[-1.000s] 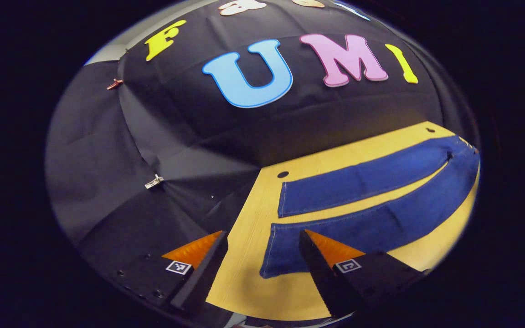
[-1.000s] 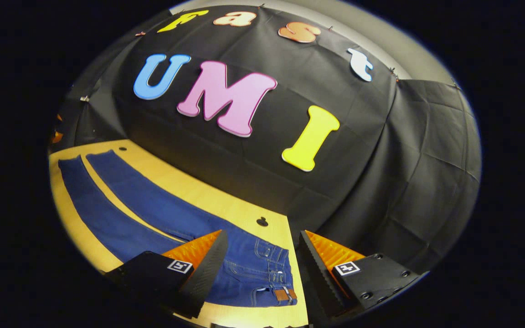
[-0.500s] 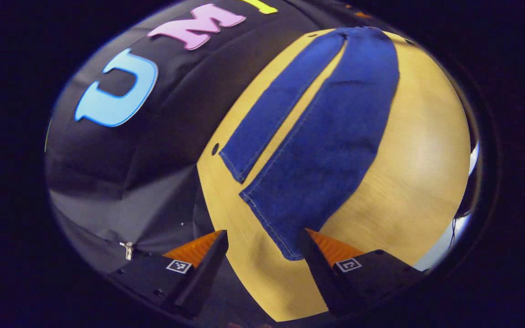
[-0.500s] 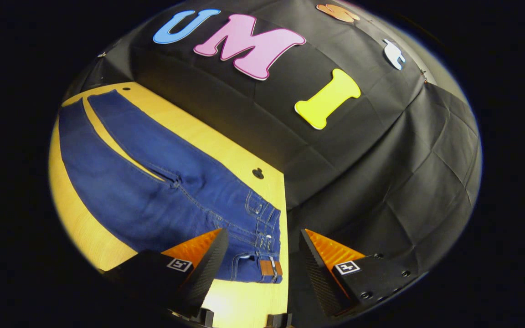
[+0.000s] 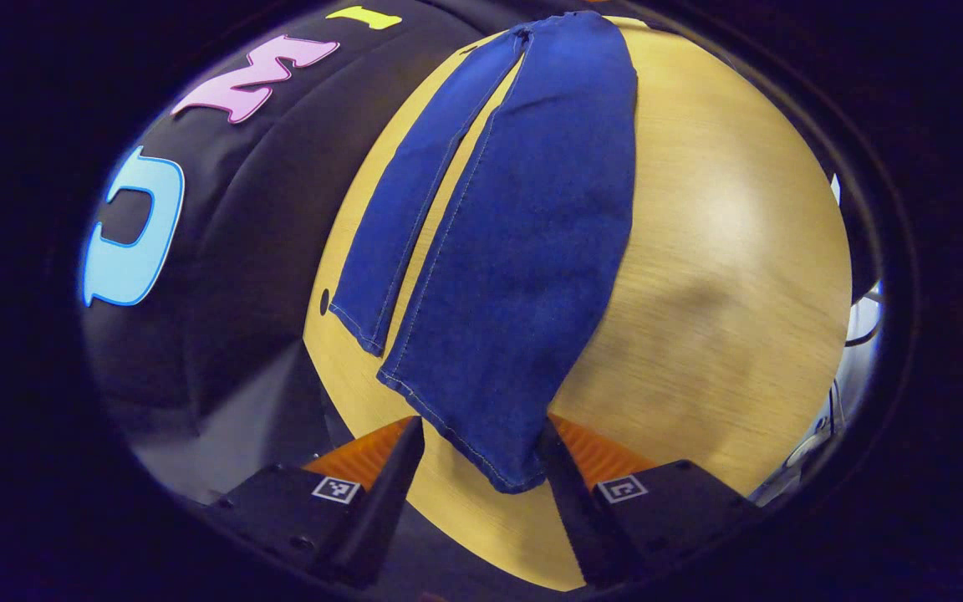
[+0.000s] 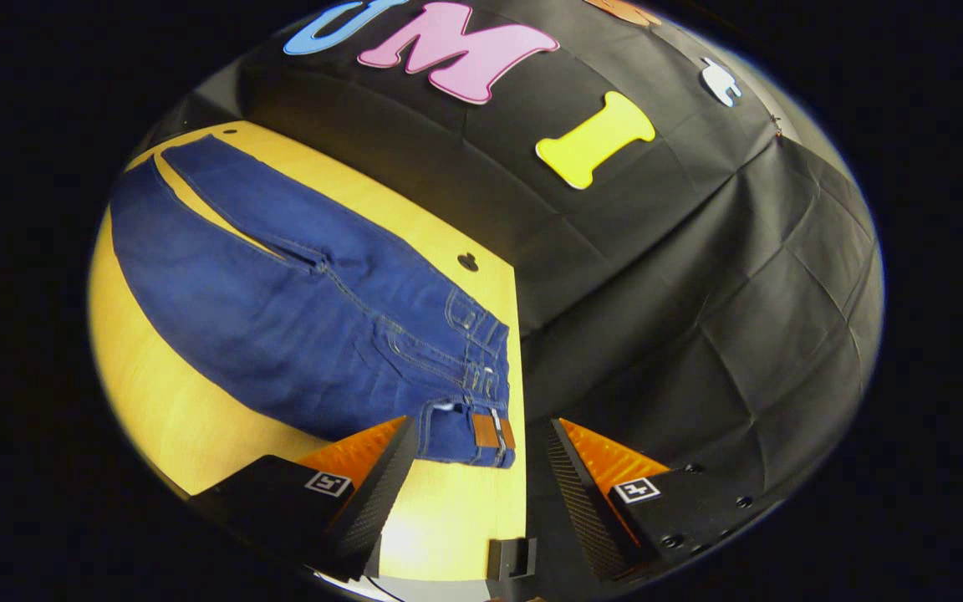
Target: Grasp the waist and the cuffs of the jeans and fold them to make the two legs overlap; first hold the waist and fold one-third of the jeans toward the cuffs, then hold the cuffs and fold the remaining one-third in the same direction to finish folding.
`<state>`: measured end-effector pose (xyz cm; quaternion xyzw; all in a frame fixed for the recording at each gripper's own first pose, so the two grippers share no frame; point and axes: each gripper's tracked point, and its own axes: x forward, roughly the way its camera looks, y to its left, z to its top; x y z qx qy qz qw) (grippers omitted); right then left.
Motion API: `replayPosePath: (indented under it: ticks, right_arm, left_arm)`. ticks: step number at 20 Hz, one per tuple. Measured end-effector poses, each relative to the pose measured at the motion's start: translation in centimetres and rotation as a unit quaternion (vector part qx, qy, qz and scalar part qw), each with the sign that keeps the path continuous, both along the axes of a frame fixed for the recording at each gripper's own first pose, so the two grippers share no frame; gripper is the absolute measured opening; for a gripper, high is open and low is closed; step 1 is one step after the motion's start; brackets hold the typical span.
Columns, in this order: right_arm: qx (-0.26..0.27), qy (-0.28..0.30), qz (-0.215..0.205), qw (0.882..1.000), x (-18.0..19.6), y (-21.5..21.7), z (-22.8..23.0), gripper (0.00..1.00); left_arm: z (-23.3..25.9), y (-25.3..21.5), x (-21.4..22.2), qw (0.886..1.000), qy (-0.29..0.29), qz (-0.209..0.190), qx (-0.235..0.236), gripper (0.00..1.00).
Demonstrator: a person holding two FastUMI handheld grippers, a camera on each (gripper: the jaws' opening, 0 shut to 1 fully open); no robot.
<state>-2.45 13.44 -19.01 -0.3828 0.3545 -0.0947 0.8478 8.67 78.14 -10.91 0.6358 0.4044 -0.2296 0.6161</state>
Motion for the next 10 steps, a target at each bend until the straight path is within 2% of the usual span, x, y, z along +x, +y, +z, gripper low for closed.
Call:
replayPosePath:
  ticks: [1,2,4,6,8,10]
  right_arm:
    - [-0.011,0.001,-0.001,1.0,-0.2,-0.8,0.2,0.97]
    - [-0.021,0.002,0.0,1.0,-0.4,-1.6,0.2,0.97]
    - [-0.046,0.015,0.017,0.999,-0.7,-3.1,0.5,0.97]
    - [-0.088,0.045,0.059,0.993,-0.8,-4.5,0.6,0.97]
    - [-0.13,0.082,0.116,0.981,-1.1,-5.2,0.3,0.97]
    - [-0.161,0.125,0.181,0.962,-1.4,-5.5,-1.1,0.97]
  left_arm:
    - [-0.2,-0.3,0.0,1.0,0.004,-0.004,0.001,0.81]
    - [-0.6,-0.7,0.3,1.0,0.009,-0.01,0.007,0.63]
    - [-1.4,-0.5,0.5,1.0,0.024,-0.013,0.015,0.48]
    - [-1.8,-0.7,0.5,1.0,0.024,-0.004,0.01,0.17]
    - [-1.8,-0.9,0.7,1.0,0.019,0.012,0.004,0.08]
    - [-1.9,-1.0,0.5,0.999,0.033,0.027,-0.001,0.06]
